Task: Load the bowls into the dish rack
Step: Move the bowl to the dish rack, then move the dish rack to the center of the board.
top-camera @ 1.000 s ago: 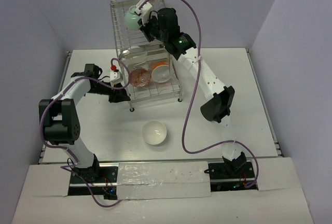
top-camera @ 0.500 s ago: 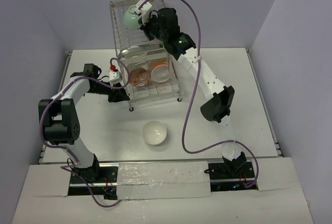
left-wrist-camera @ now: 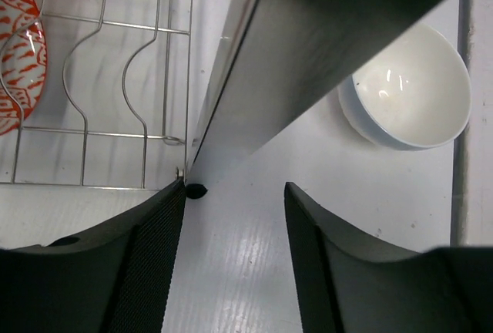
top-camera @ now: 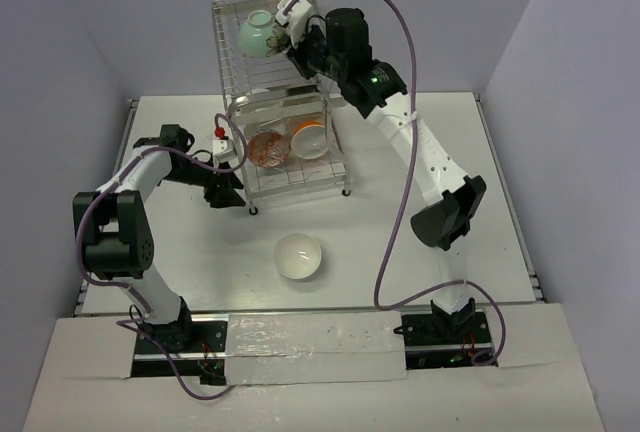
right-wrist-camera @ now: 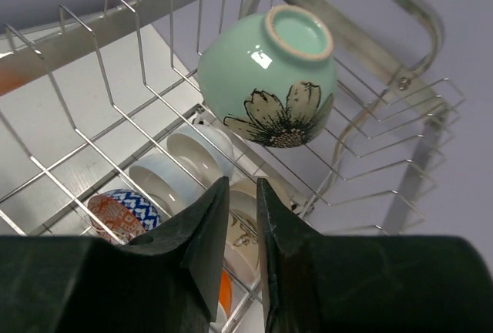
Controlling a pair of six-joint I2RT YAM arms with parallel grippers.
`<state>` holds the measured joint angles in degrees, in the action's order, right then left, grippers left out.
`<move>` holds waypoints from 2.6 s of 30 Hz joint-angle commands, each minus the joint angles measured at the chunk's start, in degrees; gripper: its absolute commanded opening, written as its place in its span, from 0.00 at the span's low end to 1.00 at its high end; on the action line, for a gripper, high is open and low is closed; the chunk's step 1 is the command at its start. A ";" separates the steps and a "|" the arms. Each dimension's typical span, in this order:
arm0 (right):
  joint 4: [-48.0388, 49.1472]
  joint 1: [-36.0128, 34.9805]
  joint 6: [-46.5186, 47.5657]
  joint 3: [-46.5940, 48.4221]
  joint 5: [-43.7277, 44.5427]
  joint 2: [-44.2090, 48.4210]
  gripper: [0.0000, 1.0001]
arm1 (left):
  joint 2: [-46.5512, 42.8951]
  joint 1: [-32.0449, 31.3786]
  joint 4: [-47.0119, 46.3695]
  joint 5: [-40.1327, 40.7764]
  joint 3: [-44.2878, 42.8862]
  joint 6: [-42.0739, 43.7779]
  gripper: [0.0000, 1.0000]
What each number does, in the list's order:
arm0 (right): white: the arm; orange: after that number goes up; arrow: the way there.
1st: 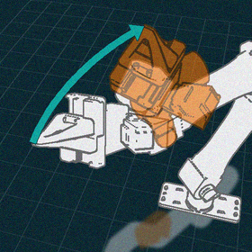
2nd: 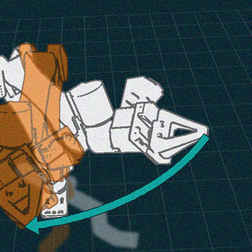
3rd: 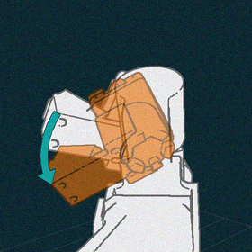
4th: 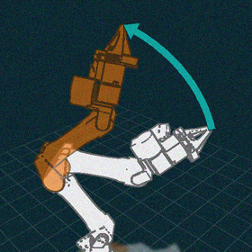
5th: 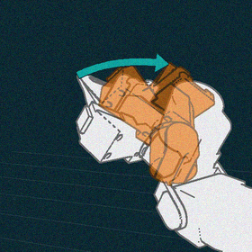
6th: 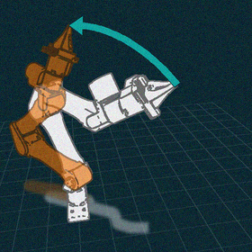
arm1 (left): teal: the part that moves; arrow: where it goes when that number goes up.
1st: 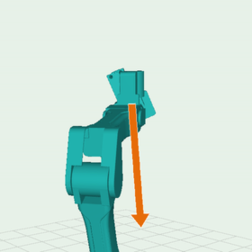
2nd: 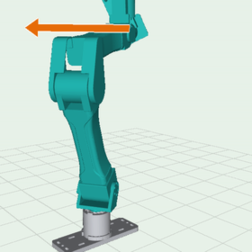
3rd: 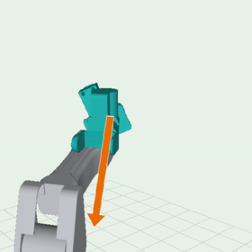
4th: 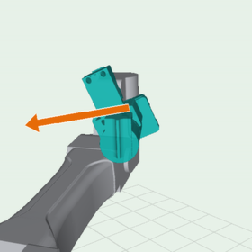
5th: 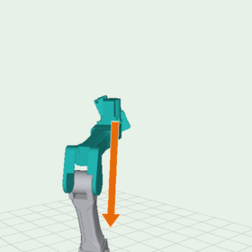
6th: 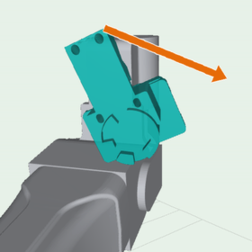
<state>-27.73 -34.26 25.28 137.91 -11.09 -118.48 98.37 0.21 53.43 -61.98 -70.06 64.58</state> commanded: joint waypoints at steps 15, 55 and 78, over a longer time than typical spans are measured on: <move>0.12 -1.25 2.67 -2.82 10.29 13.18 0.42 | -8.71 1.55 3.34 8.45 -5.95 -8.41 0.77; -3.47 25.21 -19.56 -50.47 -29.06 28.84 0.00 | -31.14 13.24 -63.45 28.23 26.48 -70.81 0.75; -21.47 21.52 -19.84 -28.83 -45.16 3.95 0.00 | -6.96 8.77 -68.20 -11.14 13.55 -99.56 0.45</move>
<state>-44.18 -10.33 2.44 107.35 -53.87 -115.66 91.46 10.33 -10.15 -65.78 -54.76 -30.79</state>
